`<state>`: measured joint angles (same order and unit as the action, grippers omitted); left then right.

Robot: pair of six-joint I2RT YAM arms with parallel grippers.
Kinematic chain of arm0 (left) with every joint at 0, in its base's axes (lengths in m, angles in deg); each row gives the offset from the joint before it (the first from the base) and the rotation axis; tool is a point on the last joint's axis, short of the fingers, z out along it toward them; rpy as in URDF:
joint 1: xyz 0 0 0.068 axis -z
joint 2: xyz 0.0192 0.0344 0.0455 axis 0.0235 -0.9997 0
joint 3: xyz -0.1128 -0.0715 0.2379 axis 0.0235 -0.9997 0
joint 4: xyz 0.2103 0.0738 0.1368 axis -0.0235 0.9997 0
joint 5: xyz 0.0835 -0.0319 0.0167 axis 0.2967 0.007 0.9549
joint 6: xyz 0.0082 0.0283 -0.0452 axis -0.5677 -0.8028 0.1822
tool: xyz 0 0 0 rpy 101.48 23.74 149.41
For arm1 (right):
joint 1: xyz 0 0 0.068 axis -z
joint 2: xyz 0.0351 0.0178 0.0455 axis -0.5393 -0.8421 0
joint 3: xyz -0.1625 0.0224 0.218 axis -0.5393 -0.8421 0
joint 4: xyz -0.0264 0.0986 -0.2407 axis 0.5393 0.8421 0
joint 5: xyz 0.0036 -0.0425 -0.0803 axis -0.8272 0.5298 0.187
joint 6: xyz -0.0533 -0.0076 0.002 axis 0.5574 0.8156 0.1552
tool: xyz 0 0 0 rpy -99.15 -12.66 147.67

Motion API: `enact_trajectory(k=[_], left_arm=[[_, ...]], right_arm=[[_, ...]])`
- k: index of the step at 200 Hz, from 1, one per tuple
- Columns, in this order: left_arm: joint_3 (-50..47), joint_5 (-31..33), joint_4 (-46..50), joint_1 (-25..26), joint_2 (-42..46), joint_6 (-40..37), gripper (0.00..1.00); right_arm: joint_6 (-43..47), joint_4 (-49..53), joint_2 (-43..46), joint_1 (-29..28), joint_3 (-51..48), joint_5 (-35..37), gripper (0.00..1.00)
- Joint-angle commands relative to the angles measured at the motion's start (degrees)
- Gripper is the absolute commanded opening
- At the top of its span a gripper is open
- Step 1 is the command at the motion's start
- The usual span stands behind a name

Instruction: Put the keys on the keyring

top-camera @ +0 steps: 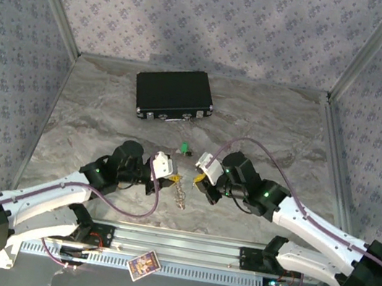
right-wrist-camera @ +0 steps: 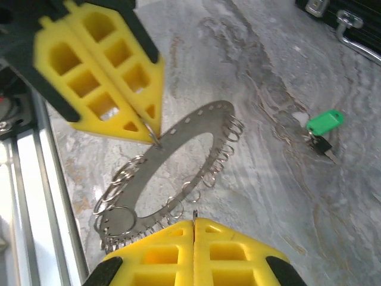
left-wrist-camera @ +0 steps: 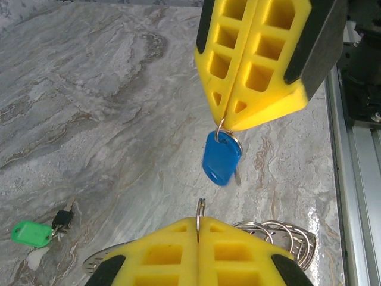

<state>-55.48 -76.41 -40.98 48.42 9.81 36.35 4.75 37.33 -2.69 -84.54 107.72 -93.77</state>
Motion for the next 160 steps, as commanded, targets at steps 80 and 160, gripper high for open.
enact_trajectory(k=[80,160], left_arm=[[1.54,-4.72,-1.69,1.06,-1.30,-4.95,0.00],[1.98,-4.90,-0.94,1.16,-1.75,-5.57,0.00]], right_arm=[[6.60,-1.39,-1.92,-0.21,2.61,-8.85,0.00],[6.02,-3.76,-5.74,-0.74,3.92,-10.06,0.00]])
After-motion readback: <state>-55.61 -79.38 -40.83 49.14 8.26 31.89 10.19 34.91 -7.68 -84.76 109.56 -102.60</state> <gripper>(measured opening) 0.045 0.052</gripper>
